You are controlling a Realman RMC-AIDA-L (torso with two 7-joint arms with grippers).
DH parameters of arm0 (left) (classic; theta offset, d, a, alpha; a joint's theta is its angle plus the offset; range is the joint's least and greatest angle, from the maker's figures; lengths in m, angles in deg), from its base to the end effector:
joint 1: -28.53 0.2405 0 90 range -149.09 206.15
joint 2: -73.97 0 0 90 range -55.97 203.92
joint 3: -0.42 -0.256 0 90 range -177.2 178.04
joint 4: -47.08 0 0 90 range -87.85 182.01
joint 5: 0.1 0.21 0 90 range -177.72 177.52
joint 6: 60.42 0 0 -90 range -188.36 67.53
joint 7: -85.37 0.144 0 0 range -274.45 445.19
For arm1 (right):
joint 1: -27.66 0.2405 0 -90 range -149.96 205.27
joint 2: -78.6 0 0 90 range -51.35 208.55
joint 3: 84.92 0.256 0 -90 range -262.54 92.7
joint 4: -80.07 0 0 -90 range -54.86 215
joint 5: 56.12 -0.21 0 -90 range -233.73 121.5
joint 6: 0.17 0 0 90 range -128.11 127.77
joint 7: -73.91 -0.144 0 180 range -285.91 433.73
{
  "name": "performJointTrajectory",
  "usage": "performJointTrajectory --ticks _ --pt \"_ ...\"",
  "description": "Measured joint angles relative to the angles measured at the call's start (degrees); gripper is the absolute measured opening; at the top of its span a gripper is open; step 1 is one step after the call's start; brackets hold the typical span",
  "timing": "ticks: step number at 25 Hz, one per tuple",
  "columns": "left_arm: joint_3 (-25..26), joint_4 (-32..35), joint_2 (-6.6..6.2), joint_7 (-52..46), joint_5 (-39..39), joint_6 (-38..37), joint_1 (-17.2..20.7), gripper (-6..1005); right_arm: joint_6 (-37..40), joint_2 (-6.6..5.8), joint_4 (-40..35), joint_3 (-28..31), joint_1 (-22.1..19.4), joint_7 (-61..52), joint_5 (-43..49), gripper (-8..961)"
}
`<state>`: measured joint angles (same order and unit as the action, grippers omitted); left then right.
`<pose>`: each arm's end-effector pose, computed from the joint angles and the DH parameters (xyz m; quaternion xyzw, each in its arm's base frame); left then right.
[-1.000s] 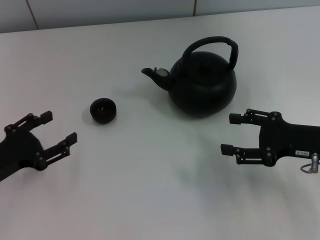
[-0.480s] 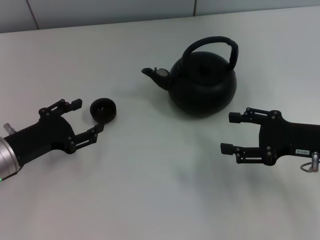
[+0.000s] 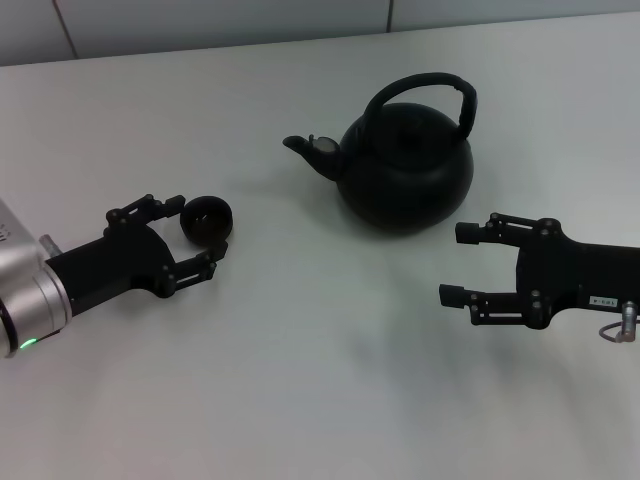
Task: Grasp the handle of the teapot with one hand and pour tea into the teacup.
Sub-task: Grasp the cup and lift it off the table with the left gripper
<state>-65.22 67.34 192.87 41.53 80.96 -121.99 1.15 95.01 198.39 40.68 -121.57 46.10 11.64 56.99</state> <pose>-0.2964 0.3295 -0.0645 -0.9360 -0.1176 -0.1767 0.2807 0.3104 0.2663 0.0083 -0.9394 0.1555 0.2484 0.1778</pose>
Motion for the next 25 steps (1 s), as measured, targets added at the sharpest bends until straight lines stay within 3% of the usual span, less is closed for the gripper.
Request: performJointTrajectory --ticks 25 --pt "0.18 -2.46 0.19 0.08 -0.03 4.96 -3.55 799 0.44 0.01 -0.11 0.00 0.01 -0.06 0.01 816"
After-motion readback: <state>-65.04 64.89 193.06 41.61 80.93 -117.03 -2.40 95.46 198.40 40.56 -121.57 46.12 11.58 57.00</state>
